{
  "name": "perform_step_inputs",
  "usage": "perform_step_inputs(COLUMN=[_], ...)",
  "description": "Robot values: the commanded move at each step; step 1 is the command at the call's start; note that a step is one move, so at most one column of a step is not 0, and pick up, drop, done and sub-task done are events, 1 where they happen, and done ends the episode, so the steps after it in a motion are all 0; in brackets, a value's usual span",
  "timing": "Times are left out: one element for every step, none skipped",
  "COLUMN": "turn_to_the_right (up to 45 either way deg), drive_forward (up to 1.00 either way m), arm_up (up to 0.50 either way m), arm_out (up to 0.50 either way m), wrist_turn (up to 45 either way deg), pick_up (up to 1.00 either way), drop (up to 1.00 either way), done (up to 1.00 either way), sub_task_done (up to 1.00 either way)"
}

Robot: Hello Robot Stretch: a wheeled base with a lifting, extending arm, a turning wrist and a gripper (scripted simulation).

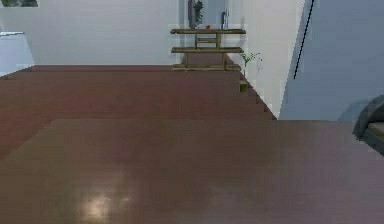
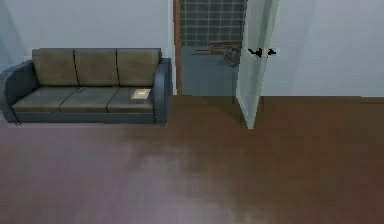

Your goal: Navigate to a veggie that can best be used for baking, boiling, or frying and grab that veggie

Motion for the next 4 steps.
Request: perform_step_inputs(turn_to_the_right=[0.0, -42.0, 0.0, 0.0], drive_forward=[0.1, 0.0, 1.0, 1.0], arm_up=[0.0, 0.0, 0.0, 0.0], arm_out=[0.0, 0.0, 0.0, 0.0], wrist_turn=[0.0, 0.0, 0.0, 0.0], pick_up=[0.0, 0.0, 0.0, 0.0], drop=[0.0, 0.0, 0.0, 0.0], done=[0.0, 0.0, 0.0, 0.0], sub_task_done=[0.0, 0.0, 0.0, 0.0])
